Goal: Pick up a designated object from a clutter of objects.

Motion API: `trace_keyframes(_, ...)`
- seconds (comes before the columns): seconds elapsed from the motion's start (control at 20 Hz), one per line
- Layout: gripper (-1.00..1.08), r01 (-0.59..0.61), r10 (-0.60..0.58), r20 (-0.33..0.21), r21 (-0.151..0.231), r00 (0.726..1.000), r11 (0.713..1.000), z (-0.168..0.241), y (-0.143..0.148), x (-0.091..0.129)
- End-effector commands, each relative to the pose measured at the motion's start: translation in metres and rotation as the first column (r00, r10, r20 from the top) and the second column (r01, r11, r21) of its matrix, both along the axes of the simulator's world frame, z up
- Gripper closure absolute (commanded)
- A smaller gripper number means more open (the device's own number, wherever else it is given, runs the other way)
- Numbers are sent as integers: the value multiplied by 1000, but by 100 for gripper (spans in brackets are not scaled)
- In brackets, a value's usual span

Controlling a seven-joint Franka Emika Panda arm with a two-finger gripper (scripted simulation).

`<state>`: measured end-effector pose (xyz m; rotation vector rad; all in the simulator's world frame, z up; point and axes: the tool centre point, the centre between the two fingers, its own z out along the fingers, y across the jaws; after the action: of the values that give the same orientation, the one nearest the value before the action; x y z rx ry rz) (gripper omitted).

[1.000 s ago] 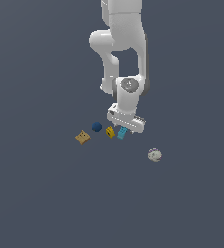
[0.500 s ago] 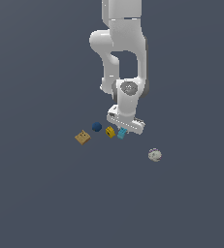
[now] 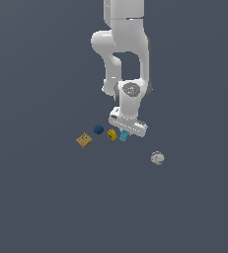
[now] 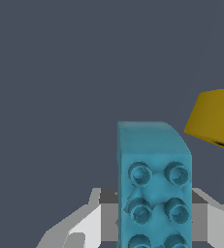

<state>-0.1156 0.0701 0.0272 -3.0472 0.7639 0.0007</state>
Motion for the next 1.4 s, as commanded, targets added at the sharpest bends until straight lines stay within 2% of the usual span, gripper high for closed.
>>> trace_keyframes(0.0, 108, 0, 0, 1, 0, 1000, 1000, 3, 0, 1)
trace_keyframes(0.55, 108, 0, 0, 1, 0, 1000, 1000, 49, -2, 9)
trace_keyframes(1.35, 108, 2, -2, 1, -2, 1000, 1000, 184, -8, 36)
